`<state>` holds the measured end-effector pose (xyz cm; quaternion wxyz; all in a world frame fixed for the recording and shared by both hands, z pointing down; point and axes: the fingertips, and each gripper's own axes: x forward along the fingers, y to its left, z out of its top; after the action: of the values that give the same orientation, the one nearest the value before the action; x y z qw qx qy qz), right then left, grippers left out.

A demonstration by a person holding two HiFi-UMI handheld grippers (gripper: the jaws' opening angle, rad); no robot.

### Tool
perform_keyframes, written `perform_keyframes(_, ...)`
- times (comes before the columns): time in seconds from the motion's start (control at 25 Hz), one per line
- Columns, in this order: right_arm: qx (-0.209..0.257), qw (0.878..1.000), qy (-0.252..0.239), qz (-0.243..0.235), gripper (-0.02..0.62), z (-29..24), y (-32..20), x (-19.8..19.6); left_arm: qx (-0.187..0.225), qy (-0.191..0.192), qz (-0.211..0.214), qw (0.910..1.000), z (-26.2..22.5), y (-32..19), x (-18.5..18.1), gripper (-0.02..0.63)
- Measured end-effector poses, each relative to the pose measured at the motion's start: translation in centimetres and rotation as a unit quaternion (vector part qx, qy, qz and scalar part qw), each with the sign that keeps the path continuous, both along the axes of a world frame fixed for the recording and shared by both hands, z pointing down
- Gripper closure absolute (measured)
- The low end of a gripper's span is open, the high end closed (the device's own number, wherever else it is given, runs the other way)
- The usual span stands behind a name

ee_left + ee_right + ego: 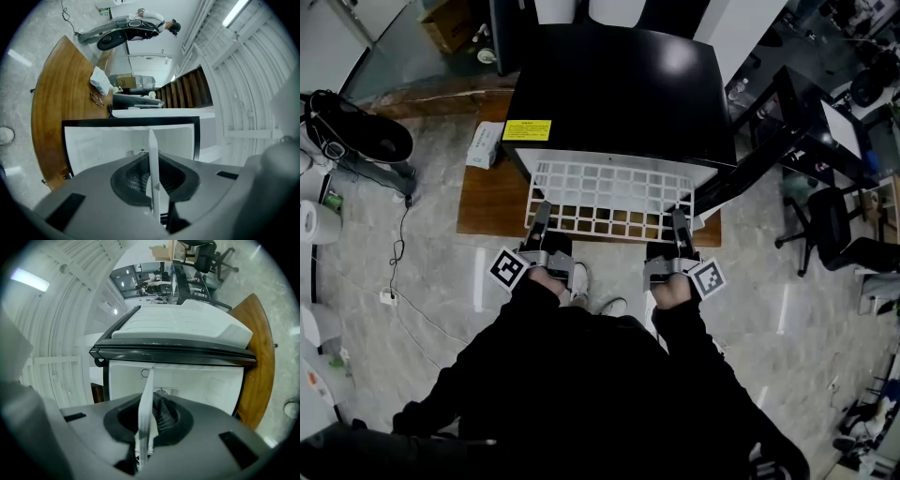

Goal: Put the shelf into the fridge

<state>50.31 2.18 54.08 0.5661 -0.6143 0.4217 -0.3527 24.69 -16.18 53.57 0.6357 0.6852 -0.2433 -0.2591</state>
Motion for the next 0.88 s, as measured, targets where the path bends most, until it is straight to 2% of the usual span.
perform_keyframes(0.24,-0.003,1.000,-0.015,0.024,0.565,0.5,-0.7,0.6,0.001,-0.003,-0.010,0.9999,0.4,-0.4,0.2,0.575)
perform_keyframes(0.48,-0.010,0.998,0.009,0.055,0.569,0.1,-2.9,2.5,-0.006,-0.008,-0.033,0.9994,0.2,-2.7,1.8,0.575)
perform_keyframes(0.88,-0.006,0.993,-0.021,0.120,0.569,0.1,-8.3,6.2,-0.003,-0.011,-0.065,0.9978,0.9,-8.6,5.1,0.575)
